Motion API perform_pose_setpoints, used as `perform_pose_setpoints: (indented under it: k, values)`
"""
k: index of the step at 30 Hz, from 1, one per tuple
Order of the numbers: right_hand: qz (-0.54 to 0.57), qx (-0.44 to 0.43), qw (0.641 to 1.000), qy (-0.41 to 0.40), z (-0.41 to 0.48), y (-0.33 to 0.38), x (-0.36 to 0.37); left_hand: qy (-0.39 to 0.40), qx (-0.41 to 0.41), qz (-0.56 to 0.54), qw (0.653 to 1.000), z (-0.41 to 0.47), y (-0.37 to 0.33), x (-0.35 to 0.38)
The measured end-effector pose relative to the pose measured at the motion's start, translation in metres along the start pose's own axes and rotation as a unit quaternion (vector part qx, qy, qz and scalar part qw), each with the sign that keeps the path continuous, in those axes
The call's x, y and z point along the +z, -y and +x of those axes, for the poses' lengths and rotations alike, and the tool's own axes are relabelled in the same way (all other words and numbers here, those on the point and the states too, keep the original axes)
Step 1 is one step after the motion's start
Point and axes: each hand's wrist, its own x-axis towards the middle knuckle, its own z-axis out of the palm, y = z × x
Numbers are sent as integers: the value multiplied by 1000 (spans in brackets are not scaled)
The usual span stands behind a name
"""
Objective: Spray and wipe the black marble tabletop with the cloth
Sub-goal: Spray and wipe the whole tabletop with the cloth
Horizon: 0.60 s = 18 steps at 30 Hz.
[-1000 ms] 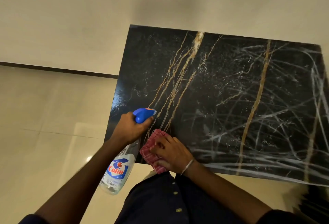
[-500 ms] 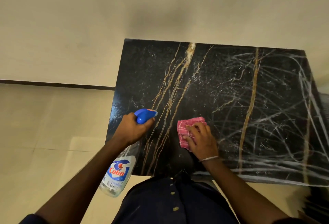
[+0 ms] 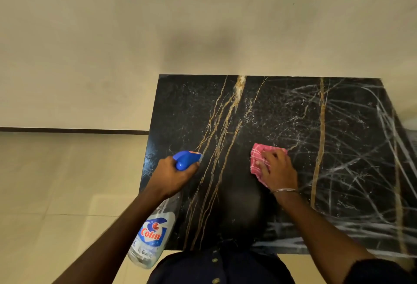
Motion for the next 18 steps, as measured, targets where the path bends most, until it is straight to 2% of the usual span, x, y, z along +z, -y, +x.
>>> perform_pose_setpoints:
  k: [2, 6, 8, 10, 11, 13, 16, 18]
  values:
    - [12, -23, 1000, 7, 3, 35, 7, 5, -6, -6, 1000, 1, -2, 2]
    - [-8, -170, 984, 55, -23, 84, 20, -1, -3, -11, 1000, 5, -9, 2]
    - [-2, -221, 973, 63, -32, 75, 16, -11, -4, -15, 1000, 7, -10, -1]
    - [-10, -227, 973, 47, -32, 47, 13, -20, -9, -18, 1000, 8, -9, -4]
    - [-17, -200, 979, 31, -28, 31, 11, -23, -13, -18, 999, 8, -8, -5]
    - [-18, -89, 996, -4, -14, 8, 7, -28, -19, -16, 999, 8, -6, -7]
    - [8, 78, 997, -23, 12, 14, 2, -29, -17, -9, 999, 10, -6, -8]
    - [9, 112, 994, -12, 28, 40, 4, -27, -18, -3, 999, 11, -7, -9]
